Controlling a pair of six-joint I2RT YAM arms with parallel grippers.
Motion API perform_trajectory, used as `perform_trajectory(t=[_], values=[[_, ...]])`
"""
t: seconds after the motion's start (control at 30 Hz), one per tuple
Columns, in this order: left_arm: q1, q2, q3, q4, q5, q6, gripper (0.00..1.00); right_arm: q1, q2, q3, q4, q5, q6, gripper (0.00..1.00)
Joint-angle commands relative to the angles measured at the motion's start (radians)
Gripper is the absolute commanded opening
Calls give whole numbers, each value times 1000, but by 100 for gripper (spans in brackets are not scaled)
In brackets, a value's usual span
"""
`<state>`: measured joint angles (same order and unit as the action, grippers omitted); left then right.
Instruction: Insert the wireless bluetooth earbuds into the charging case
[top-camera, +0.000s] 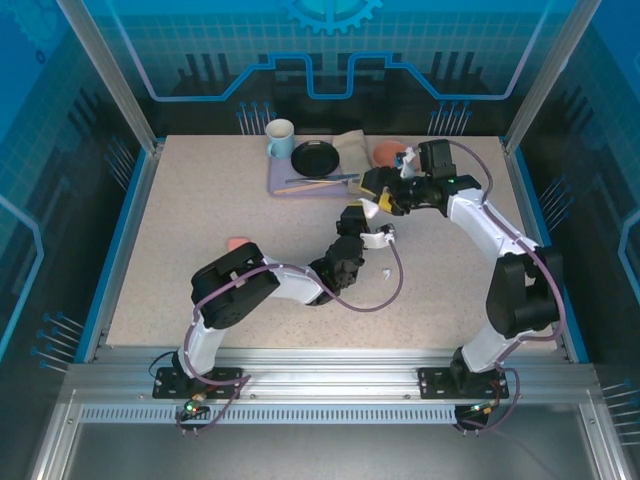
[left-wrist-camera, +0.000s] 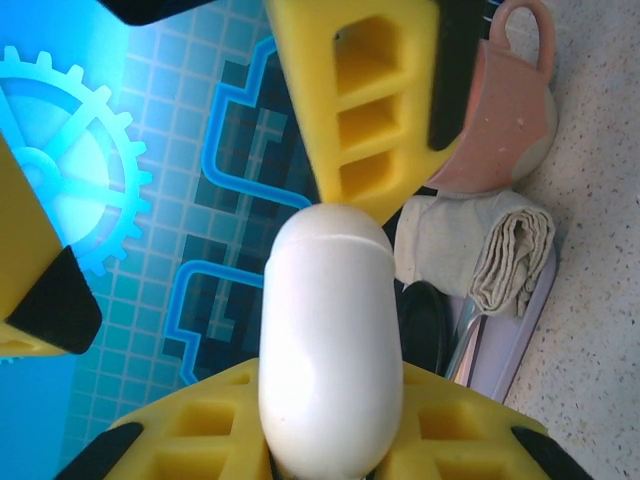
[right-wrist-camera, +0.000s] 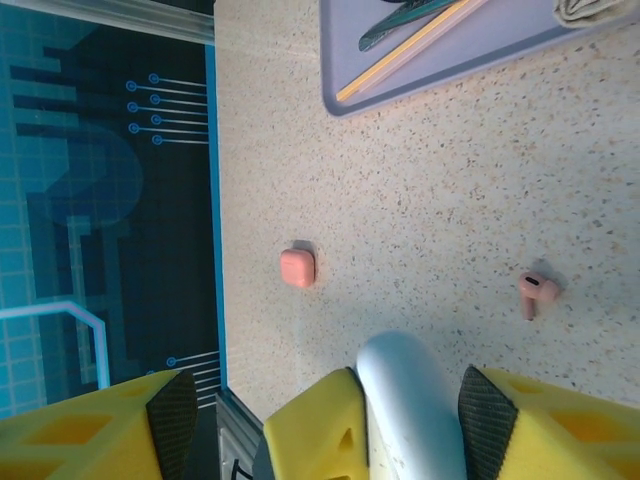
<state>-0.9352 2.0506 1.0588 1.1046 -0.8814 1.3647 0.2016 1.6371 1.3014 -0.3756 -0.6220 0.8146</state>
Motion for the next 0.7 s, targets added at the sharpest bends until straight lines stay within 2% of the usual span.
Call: perform_trajectory(t=[0.0, 0.23, 0.67], values=[[16, 6, 65, 69, -20, 1, 0, -32, -36, -58, -122, 4, 25, 73], [13, 8, 78, 52, -15, -1, 0, -63, -42, -128, -50, -61, 82, 70], [5, 26, 107, 37, -5, -4, 0, -64, -38, -149, 81, -175, 178, 43]])
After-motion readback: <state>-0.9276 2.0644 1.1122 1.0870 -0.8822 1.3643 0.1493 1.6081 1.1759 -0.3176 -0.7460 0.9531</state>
